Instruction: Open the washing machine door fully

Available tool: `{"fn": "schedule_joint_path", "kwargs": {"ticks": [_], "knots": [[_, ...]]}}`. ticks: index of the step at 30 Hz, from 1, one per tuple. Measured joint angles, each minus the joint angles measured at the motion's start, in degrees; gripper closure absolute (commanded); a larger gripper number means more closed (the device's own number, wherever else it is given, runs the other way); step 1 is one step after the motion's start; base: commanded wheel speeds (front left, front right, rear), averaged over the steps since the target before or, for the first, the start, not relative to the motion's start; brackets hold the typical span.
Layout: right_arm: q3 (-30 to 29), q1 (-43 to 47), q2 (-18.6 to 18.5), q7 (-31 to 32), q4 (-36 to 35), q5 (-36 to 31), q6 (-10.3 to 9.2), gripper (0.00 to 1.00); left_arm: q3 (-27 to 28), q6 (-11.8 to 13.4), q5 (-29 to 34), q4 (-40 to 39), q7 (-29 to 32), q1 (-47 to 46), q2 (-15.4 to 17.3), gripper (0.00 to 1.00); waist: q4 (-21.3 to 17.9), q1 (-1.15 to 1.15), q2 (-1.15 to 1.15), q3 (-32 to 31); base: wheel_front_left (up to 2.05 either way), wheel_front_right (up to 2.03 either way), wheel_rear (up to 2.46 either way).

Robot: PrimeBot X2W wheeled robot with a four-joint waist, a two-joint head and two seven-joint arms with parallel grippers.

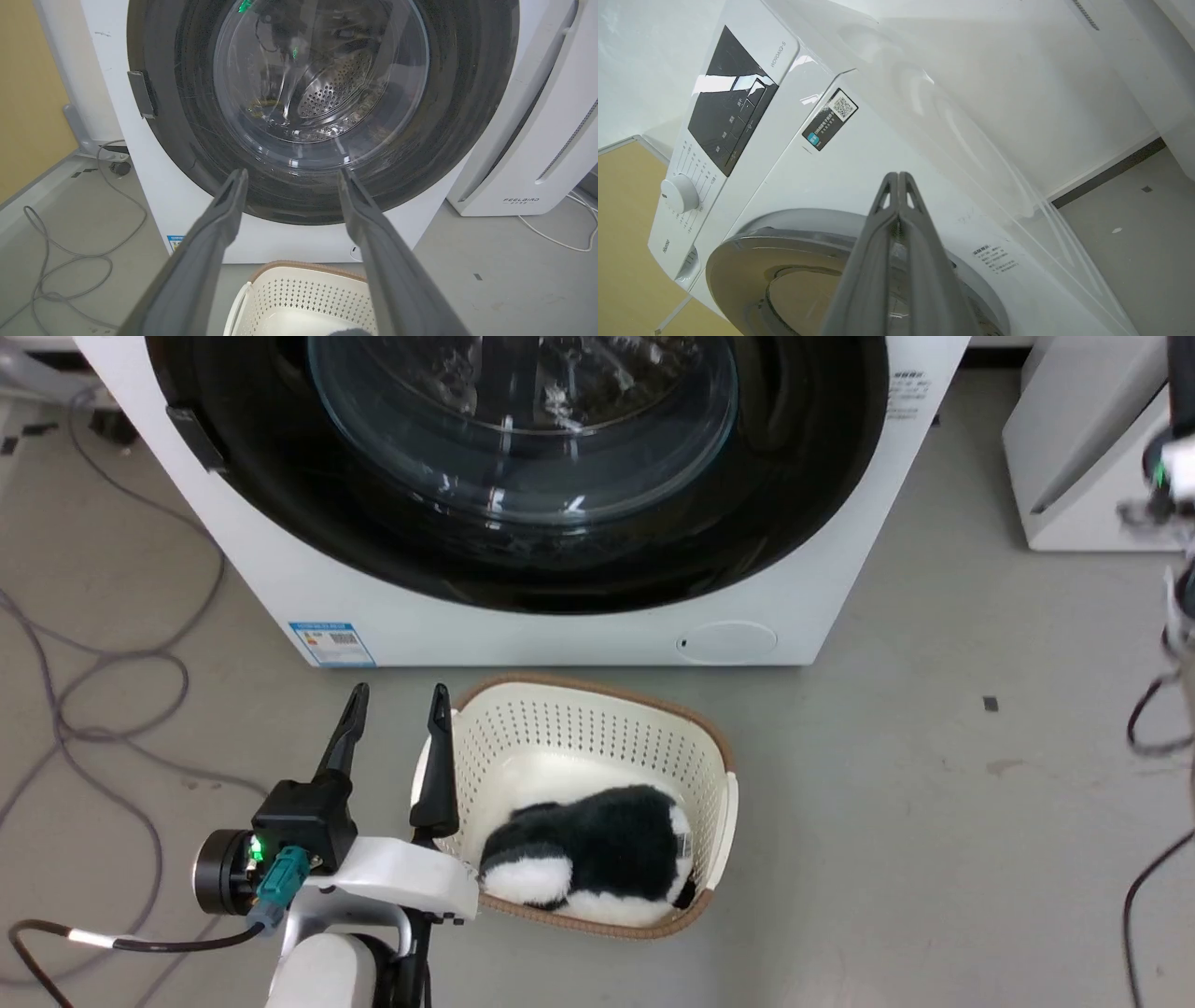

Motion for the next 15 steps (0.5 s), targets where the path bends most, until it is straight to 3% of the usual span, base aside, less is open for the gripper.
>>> {"fn": "schedule_joint_path", "kwargs": {"ticks": [8, 15], "knots": [[7.23, -15.17, -0.88, 8.48, 12.61, 2.94, 0.00, 1.00, -0.98, 0.05, -0.82, 0.30, -0.80, -2.11, 0.02, 0.00, 0.38, 0.00, 0.00, 2.90, 0.00, 0.00, 0.00], [13.40, -25.13, -0.25, 17.86, 18.31, 4.78, 0.00, 1.00, -1.92, 0.21, -1.58, 0.43, -1.78, -3.96, 0.02, 0.00, 0.87, 0.00, 0.00, 5.48, 0.00, 0.00, 0.00]]}}
